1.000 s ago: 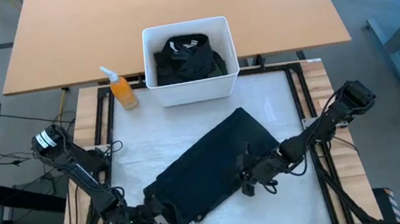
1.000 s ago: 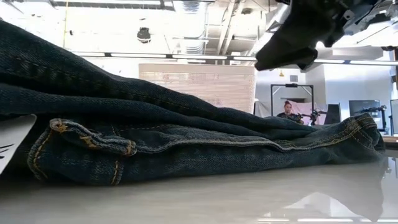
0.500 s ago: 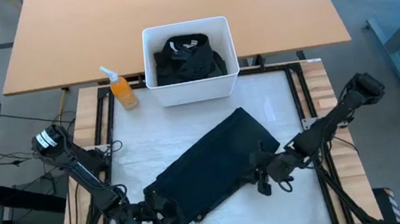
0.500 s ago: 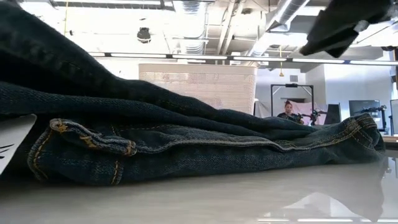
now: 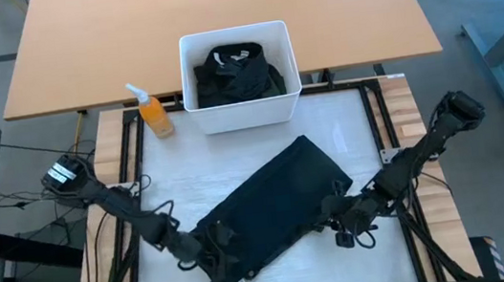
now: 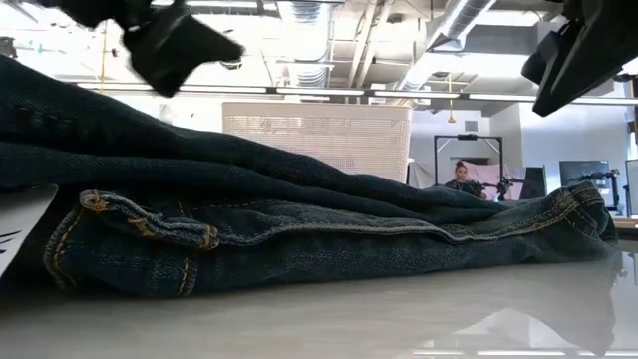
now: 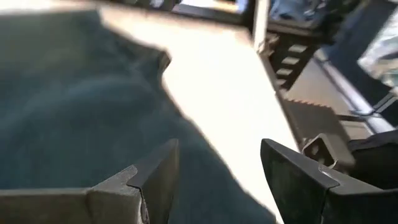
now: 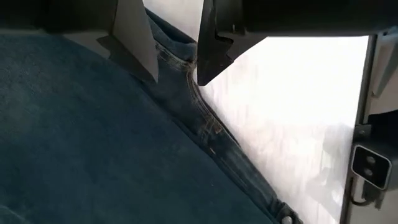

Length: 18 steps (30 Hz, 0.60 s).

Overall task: Fold laundry
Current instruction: Fold the dark blue jeans from the white laundry organizer

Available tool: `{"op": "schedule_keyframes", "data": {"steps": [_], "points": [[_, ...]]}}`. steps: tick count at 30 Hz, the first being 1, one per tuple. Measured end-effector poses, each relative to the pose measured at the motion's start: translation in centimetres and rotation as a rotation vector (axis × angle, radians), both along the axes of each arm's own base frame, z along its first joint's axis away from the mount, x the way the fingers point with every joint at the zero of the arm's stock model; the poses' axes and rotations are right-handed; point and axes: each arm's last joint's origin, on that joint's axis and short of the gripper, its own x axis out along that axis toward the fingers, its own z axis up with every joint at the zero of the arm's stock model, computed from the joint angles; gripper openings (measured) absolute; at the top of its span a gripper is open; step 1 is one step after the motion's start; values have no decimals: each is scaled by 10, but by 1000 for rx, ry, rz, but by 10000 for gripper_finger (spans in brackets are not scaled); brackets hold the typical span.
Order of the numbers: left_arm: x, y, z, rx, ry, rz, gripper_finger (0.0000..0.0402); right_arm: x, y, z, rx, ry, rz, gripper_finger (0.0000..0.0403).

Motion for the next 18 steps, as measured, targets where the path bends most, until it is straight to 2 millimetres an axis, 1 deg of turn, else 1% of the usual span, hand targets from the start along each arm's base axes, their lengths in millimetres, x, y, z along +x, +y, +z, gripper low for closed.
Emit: {"op": "schedule_keyframes", "data": {"steps": [3, 7, 18], "points": [[7, 8, 5, 36, -53, -48, 217, 1, -2, 0, 1, -3, -8, 138], [11, 13, 5, 81, -62, -90, 217, 3, -4, 0, 3, -4, -22, 138], [10, 14, 0, 149, -24, -128, 217, 8, -2, 4, 62, -49, -11, 138]]}}
